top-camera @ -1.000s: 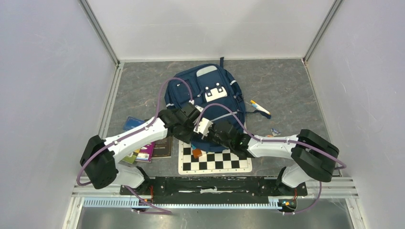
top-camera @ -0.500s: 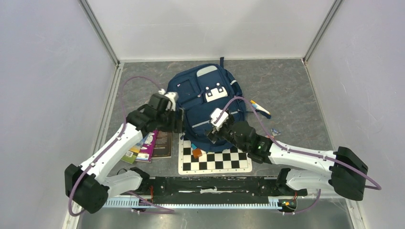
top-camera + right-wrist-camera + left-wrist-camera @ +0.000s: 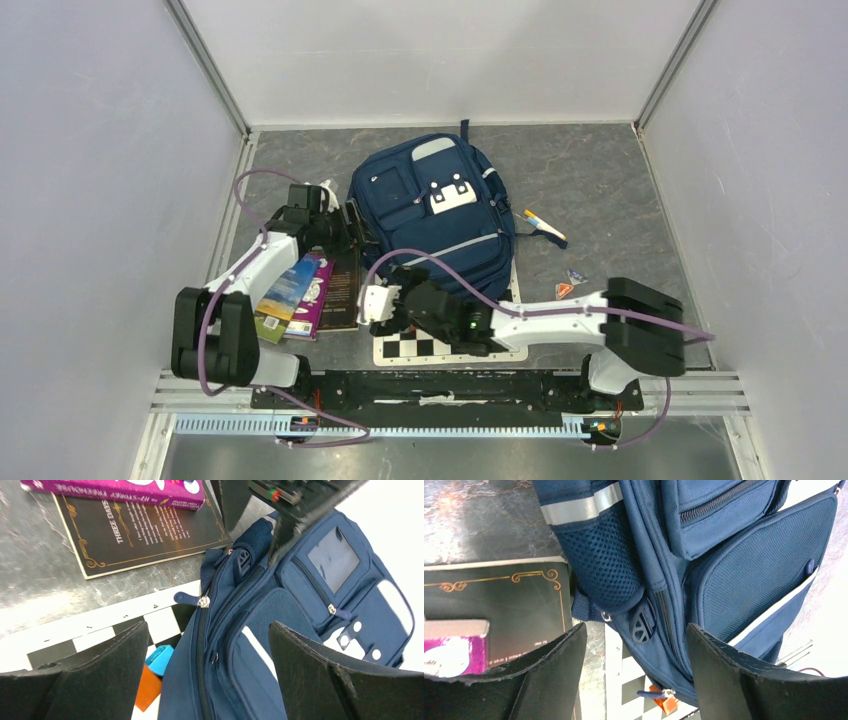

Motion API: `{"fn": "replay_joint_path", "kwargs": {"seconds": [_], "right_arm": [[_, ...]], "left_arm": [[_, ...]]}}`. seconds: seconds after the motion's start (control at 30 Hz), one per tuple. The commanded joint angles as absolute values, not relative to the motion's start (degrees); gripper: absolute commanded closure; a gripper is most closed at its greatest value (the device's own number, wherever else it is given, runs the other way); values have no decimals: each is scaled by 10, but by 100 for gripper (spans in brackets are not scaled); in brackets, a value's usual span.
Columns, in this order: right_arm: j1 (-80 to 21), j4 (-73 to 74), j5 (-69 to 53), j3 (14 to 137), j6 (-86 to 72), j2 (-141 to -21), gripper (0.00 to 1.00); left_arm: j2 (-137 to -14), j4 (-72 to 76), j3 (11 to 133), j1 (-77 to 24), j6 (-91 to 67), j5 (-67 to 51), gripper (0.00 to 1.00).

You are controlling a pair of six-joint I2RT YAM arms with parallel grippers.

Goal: Pack the student bag
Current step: Unzip the student bag at the center of the board.

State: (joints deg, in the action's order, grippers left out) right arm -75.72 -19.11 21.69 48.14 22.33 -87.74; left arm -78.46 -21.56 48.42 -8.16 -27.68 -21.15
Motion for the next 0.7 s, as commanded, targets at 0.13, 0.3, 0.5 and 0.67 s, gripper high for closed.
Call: {"fn": "replay_joint_path", "kwargs": {"seconds": [0.13,0.3,0.5,0.67], "right_arm": [[-767,-108,251,629,389,-1023,7],[-773,-51,281,677,425,-1078,7],[-777,-20,319,700,460,-1114,7],[-777,-32,362,725,496,-1154,10]], "left_arm": [[-849,-140,483,-80,-329,-269,26],[-874,-138,484,-80,-333,-282,36],[-883,-130,484,-80,-339,-285,50],[-882,-128,482,-80,-339,-285,55]]}}
